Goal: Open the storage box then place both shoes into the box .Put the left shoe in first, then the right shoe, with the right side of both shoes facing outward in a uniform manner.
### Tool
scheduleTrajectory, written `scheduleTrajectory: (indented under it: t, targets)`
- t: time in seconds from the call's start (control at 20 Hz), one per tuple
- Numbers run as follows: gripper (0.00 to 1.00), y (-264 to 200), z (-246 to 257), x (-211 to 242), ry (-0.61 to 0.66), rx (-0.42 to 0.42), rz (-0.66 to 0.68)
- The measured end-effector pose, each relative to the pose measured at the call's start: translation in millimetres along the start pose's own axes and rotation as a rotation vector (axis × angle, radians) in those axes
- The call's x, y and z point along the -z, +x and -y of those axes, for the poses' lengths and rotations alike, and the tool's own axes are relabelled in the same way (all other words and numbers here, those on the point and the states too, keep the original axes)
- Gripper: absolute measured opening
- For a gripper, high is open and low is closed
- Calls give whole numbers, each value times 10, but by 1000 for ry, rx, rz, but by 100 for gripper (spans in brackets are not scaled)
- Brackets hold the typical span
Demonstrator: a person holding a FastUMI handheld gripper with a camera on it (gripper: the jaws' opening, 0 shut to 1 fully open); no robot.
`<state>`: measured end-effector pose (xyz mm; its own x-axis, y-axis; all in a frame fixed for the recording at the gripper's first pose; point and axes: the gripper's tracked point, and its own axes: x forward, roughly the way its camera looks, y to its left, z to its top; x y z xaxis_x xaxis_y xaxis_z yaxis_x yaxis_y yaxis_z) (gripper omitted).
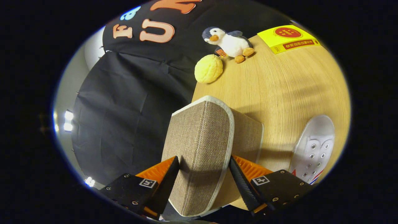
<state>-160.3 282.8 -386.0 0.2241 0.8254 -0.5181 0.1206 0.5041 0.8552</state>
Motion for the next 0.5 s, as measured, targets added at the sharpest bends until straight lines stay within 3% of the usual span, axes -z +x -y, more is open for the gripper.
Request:
scheduleTrajectory:
  t: [0.3,0.4,0.5]
  targets:
    - [88,-289,-211,-140,65,-83,40]
    - [81,-425,-399,-224,107,-151,68]
    - [77,-509,-516,-281,82,-165,85]
